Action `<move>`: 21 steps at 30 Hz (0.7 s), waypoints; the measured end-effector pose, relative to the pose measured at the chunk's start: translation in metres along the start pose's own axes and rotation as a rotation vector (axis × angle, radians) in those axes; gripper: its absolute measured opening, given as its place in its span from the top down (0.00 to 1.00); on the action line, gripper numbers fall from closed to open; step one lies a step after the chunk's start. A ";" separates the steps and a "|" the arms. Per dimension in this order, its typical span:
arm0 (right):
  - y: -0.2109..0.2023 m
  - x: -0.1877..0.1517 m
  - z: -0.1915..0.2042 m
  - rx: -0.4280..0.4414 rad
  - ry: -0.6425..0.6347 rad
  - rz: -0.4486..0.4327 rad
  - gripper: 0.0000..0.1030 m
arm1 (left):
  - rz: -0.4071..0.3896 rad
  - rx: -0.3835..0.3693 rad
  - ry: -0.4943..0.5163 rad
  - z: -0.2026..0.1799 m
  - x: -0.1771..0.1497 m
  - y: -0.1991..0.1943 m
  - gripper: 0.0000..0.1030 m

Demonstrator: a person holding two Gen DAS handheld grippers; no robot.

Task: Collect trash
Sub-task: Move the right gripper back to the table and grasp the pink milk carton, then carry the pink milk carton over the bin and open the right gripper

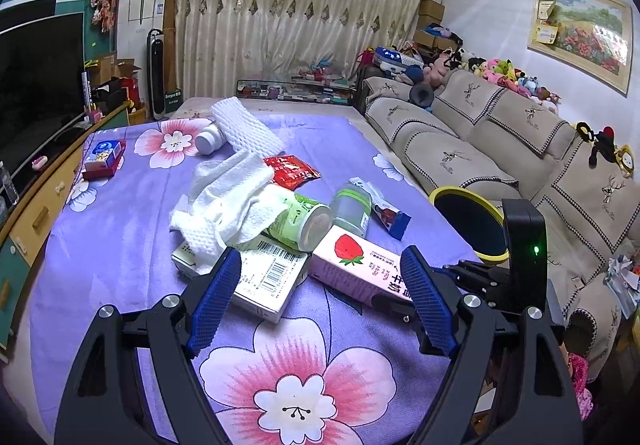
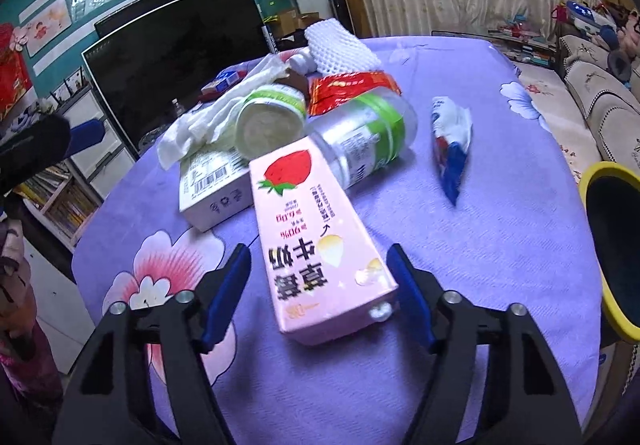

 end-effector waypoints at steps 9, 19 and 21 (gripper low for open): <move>-0.002 -0.009 0.012 0.015 -0.015 -0.015 0.49 | 0.005 -0.003 0.002 0.000 -0.003 0.003 0.22; -0.046 -0.003 0.016 0.033 -0.026 -0.102 0.53 | 0.012 -0.010 0.009 -0.003 -0.005 0.007 0.22; -0.054 -0.003 0.017 0.030 -0.022 -0.116 0.53 | 0.013 -0.012 0.009 -0.004 -0.005 0.007 0.22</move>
Point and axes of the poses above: each gripper's, at about its wrist camera, not at the fingertips, and y roughly the way its jaws point, z to its left, x to its top, the point moved 6 cm from there along y, roughly the way its jaws point, and after that the axes turned 1 degree about x, right-handed, at the moved point
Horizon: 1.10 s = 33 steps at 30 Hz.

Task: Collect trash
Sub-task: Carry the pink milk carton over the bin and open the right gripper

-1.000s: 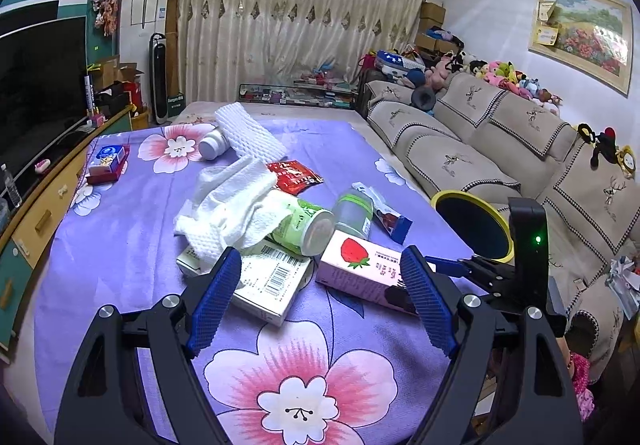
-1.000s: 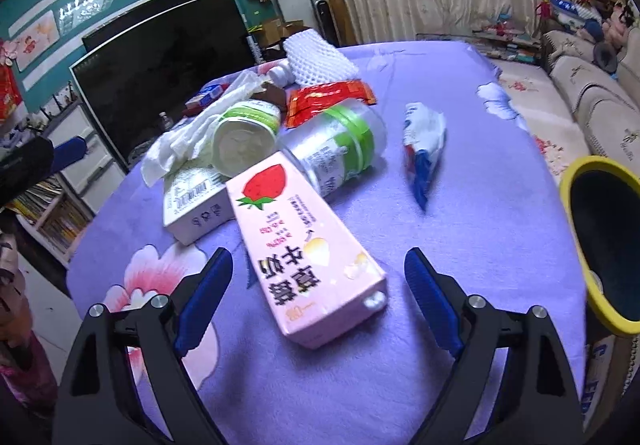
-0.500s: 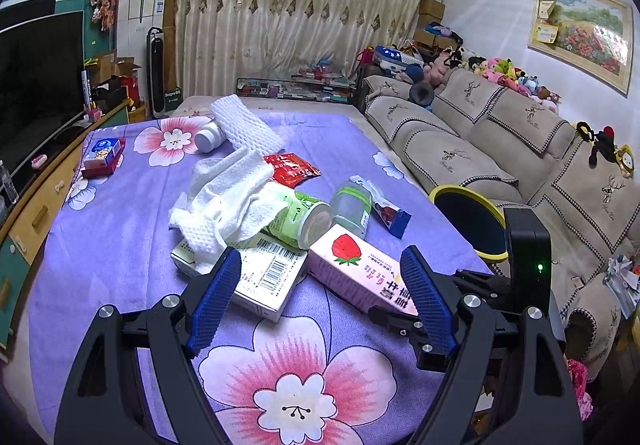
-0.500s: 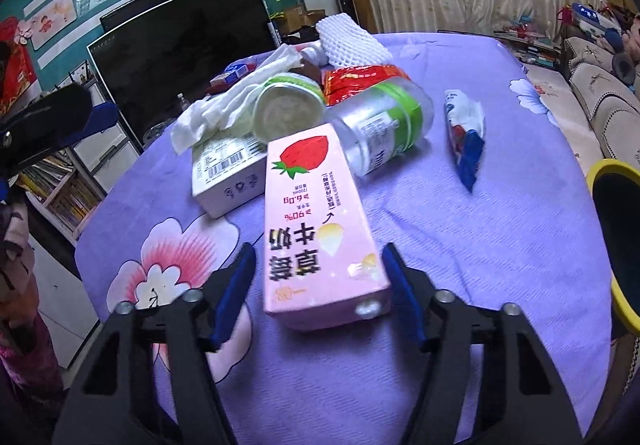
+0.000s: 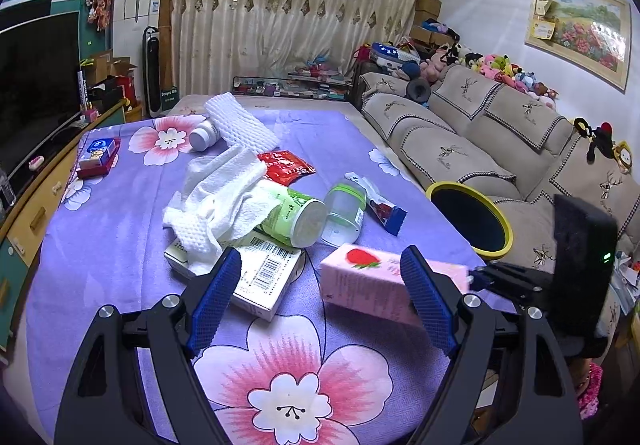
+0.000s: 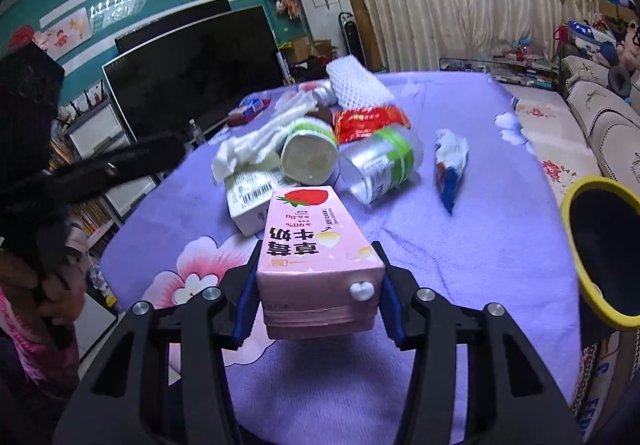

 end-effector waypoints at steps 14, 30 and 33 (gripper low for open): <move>-0.077 0.021 -0.083 -0.203 0.173 -0.186 0.53 | 0.025 -0.028 0.028 -0.014 -0.003 0.010 0.22; -0.080 -0.021 -0.275 -0.664 0.473 -0.088 0.53 | 0.096 -0.037 0.061 -0.032 -0.008 0.044 0.22; -0.070 -0.029 -0.293 -0.689 0.489 -0.052 0.53 | 0.105 -0.030 0.063 -0.033 -0.007 0.050 0.22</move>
Point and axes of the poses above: each gripper's, at about its wrist camera, not at the fingertips, and y roughly the way its jaws point, z to its left, x to its top, the point moved 6 cm from there along y, roughly the way its jaws point, and after that the axes turned 1 degree about x, right-handed, at the moved point
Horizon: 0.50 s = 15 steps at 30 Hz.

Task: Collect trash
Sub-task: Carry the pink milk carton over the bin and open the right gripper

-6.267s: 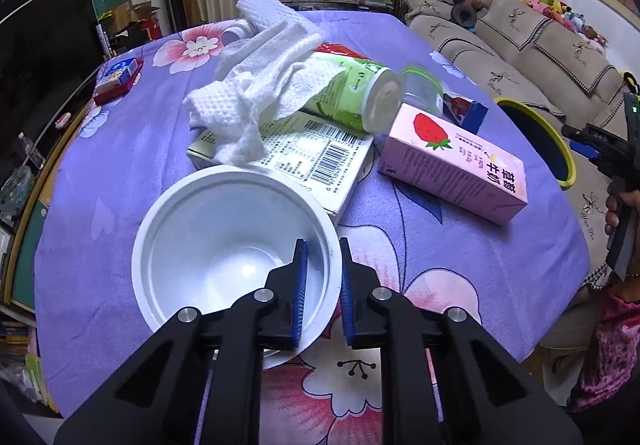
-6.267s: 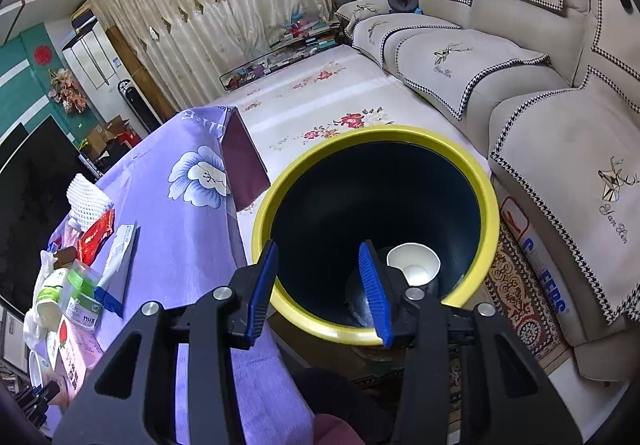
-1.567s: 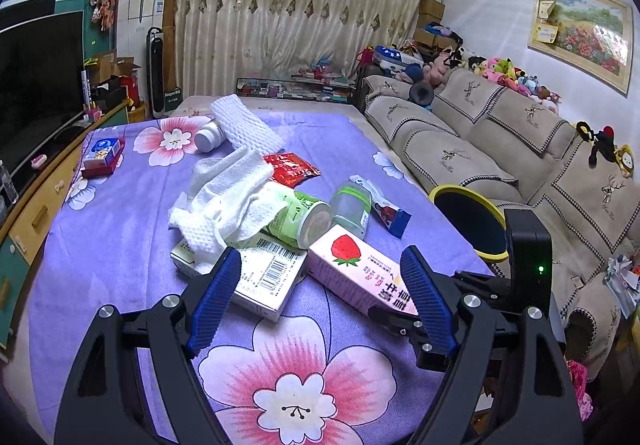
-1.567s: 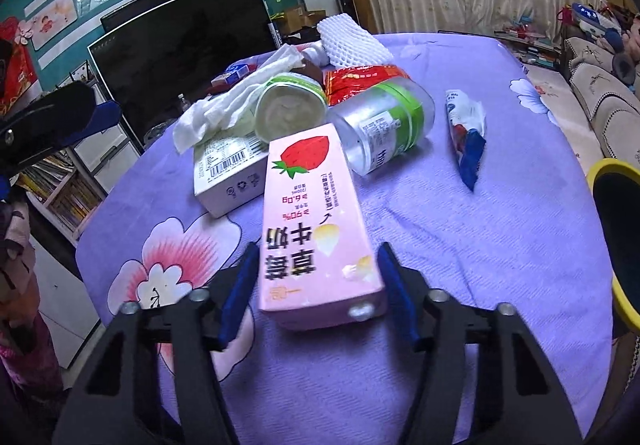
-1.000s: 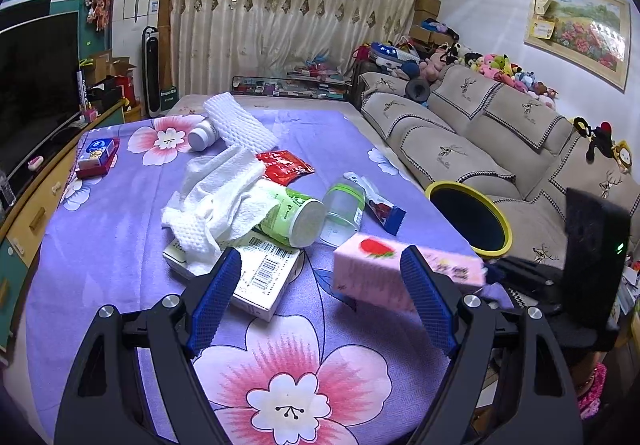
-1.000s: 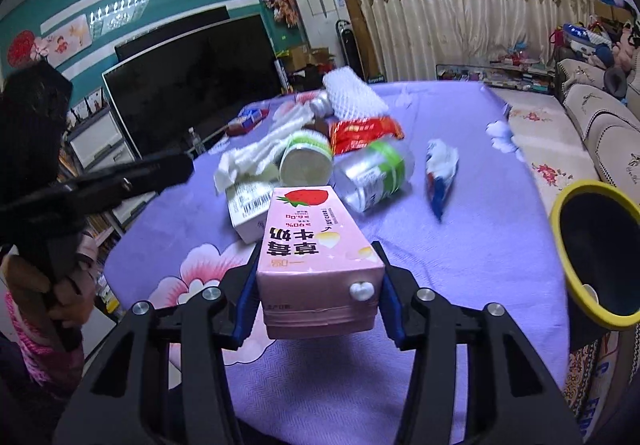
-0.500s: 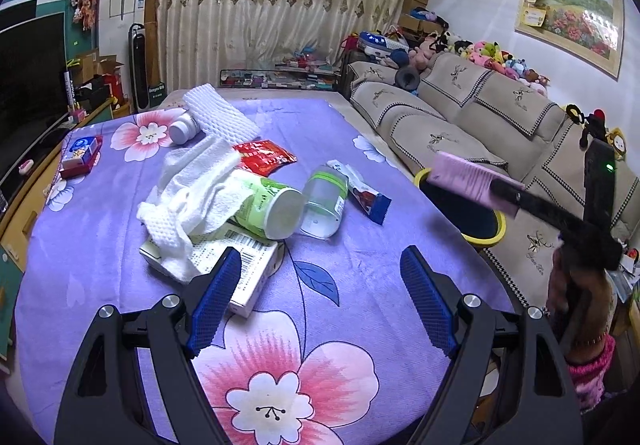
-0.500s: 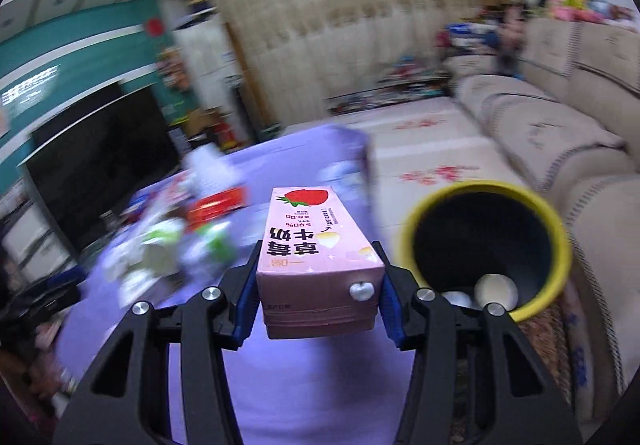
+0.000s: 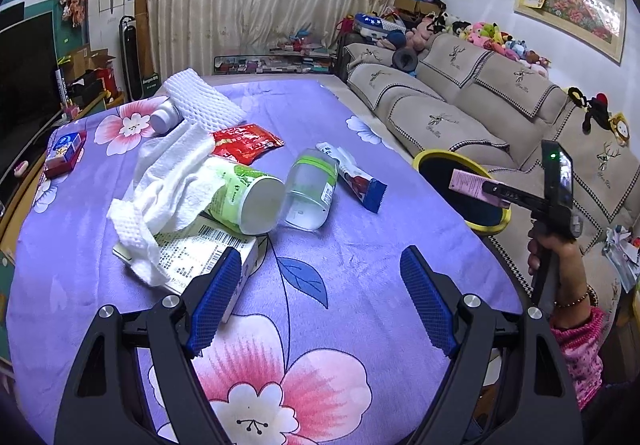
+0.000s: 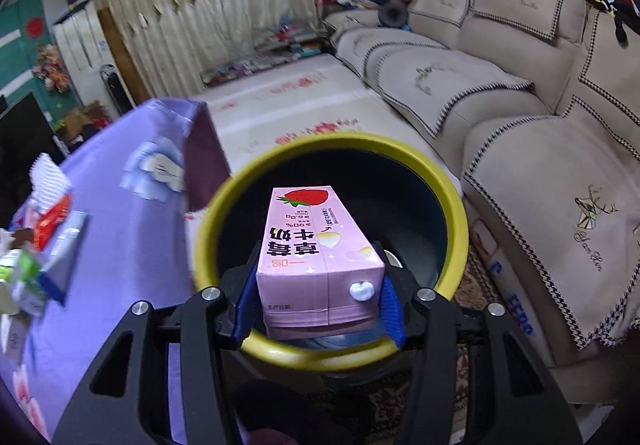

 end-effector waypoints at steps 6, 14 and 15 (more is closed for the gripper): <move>0.023 0.002 -0.012 -0.026 0.024 0.023 0.50 | 0.015 -0.007 0.018 -0.005 0.005 0.011 0.22; 0.015 0.000 -0.013 -0.018 0.030 0.004 0.50 | 0.023 -0.020 0.098 -0.028 0.023 0.034 0.22; 0.014 -0.001 -0.012 -0.014 0.030 0.005 0.50 | 0.024 -0.020 0.111 -0.031 0.026 0.038 0.22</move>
Point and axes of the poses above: each gripper's, at about its wrist camera, not at the fingertips, and y roughly the way its jaws point, z to its left, x to its top, the point moved 6 cm from there along y, roughly the way its jaws point, and after that the axes turned 1 degree about x, right-handed, at the moved point
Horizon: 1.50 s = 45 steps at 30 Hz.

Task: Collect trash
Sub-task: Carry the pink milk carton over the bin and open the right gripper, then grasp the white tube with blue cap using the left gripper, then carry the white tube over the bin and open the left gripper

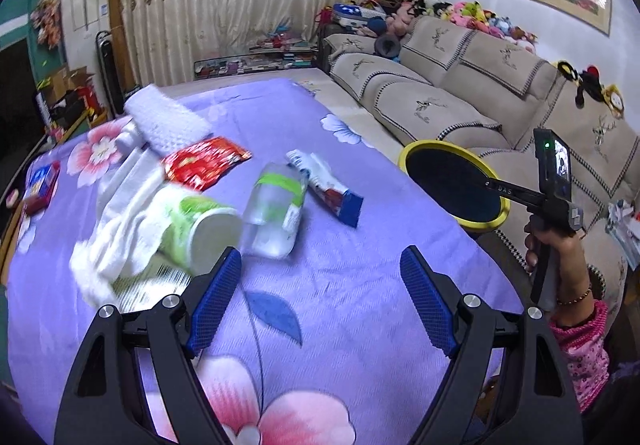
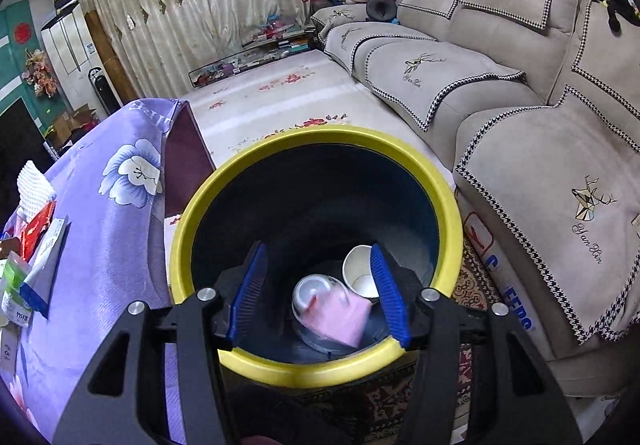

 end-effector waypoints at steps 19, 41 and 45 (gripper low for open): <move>0.000 -0.003 -0.004 0.028 0.029 0.018 0.50 | 0.167 -0.068 0.078 -0.052 0.043 0.105 0.33; 0.009 -0.013 -0.006 0.067 0.059 0.045 0.50 | 0.205 0.103 -0.097 -0.028 0.050 0.170 0.63; 0.009 -0.014 -0.006 0.073 0.058 0.046 0.50 | 0.202 0.100 -0.112 -0.022 0.052 0.171 0.81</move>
Point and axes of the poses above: each gripper's, at about its wrist camera, not at the fingertips, and y roughly the way its jaws point, z to its left, x to its top, the point moved 6 cm from there along y, roughly the way its jaws point, and after that the axes turned 1 degree about x, right-handed, at the moved point
